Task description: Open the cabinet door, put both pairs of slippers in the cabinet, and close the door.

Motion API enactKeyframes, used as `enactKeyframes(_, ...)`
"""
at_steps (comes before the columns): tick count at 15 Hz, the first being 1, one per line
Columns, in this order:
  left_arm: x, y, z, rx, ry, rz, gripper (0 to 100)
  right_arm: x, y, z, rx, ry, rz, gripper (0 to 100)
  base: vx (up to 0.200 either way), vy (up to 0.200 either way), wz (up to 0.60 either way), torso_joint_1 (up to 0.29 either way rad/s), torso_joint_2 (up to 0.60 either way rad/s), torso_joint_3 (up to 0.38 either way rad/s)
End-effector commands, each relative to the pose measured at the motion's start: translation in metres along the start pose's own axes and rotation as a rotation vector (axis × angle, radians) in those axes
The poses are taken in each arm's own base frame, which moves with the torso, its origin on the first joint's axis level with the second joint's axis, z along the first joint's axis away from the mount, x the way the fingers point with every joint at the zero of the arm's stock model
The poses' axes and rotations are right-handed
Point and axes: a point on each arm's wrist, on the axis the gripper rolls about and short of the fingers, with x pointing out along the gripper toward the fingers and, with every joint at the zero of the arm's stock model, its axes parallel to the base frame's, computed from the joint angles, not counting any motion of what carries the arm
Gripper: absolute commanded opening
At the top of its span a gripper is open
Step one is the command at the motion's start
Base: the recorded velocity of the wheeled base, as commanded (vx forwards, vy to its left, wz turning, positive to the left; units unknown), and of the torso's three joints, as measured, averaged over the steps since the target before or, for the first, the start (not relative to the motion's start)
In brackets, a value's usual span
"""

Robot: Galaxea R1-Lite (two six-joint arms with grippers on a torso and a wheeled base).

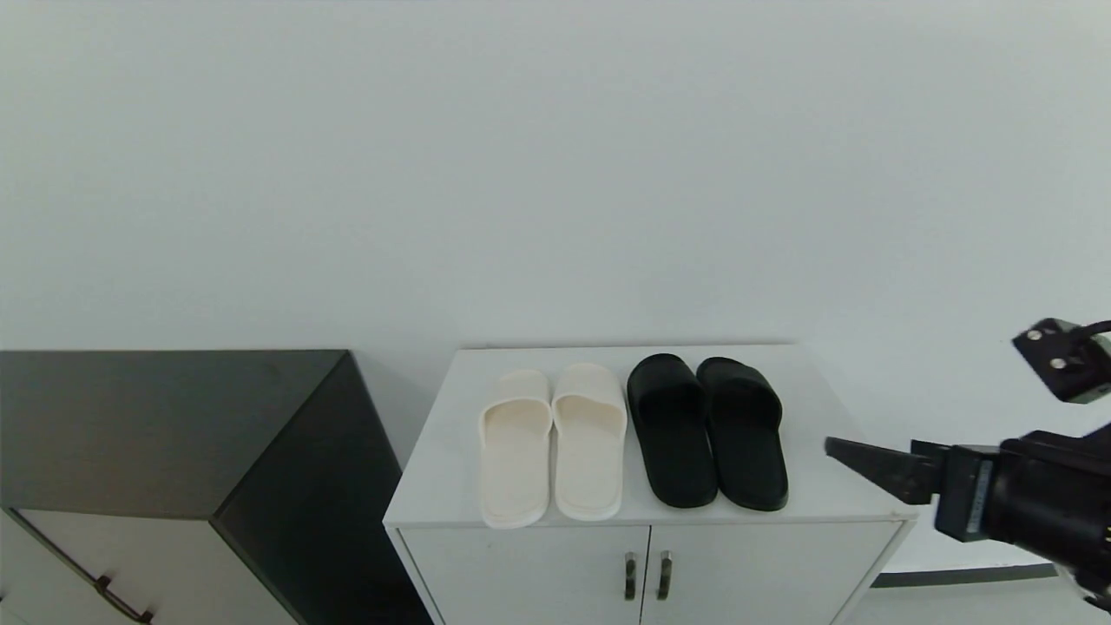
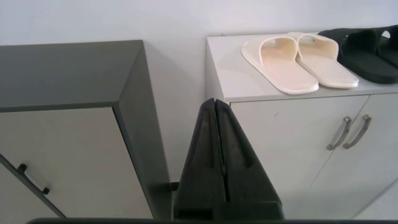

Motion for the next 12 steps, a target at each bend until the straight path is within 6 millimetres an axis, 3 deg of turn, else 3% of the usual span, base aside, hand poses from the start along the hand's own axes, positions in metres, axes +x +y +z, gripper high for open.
enactKeyframes(1, 0.0, 0.0, 0.0, 0.001, 0.003, 0.0, 0, 0.062, 0.027, -0.022, -0.034, 0.062, -0.061, 100, 0.0, 0.0, 0.0, 0.0, 0.0, 0.0)
enactKeyframes(6, 0.0, 0.0, 0.0, -0.004, 0.002, -0.001, 0, 0.138, 0.039, -0.044, -0.054, -0.017, -0.225, 100, 0.0, 0.0, 0.0, 0.0, 0.0, 0.0)
enactKeyframes(12, 0.0, 0.0, 0.0, -0.001, 0.002, 0.0, 0, 0.184, 0.048, -0.052, -0.052, -0.027, -0.248, 100, 0.0, 0.0, 0.0, 0.0, 0.0, 0.0)
